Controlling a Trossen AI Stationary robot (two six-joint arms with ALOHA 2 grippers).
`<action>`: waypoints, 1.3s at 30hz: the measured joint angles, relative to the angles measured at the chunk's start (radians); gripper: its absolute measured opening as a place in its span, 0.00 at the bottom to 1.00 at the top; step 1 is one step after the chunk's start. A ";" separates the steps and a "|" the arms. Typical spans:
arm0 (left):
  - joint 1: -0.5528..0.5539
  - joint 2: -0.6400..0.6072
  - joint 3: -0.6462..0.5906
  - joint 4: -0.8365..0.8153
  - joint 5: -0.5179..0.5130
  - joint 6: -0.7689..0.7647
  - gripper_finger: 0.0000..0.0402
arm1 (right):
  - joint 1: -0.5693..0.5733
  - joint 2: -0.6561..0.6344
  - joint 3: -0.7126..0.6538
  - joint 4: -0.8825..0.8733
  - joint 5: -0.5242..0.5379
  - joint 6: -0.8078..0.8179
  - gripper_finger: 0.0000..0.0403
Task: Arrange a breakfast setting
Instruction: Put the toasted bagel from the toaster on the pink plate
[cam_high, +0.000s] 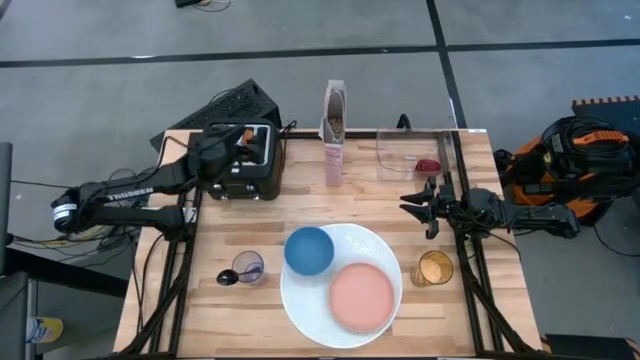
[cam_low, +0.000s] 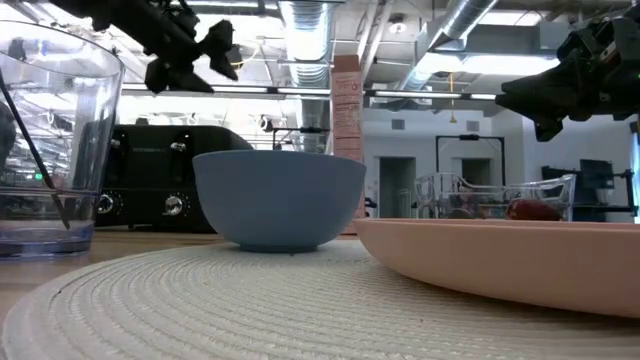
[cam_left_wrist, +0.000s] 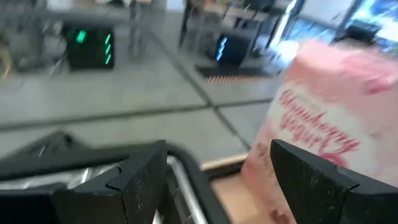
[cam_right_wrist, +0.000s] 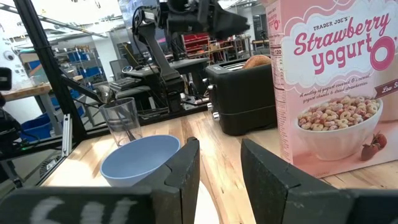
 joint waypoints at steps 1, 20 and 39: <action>0.013 0.011 0.023 -0.063 0.014 -0.039 0.68 | 0.000 0.000 0.000 0.000 0.000 0.000 0.34; 0.155 0.174 0.198 -0.476 0.203 -0.261 0.68 | 0.000 0.000 0.000 0.000 0.000 0.000 0.34; 0.212 0.251 0.198 -0.523 0.212 -0.246 0.68 | 0.000 0.000 0.000 0.000 0.000 0.000 0.34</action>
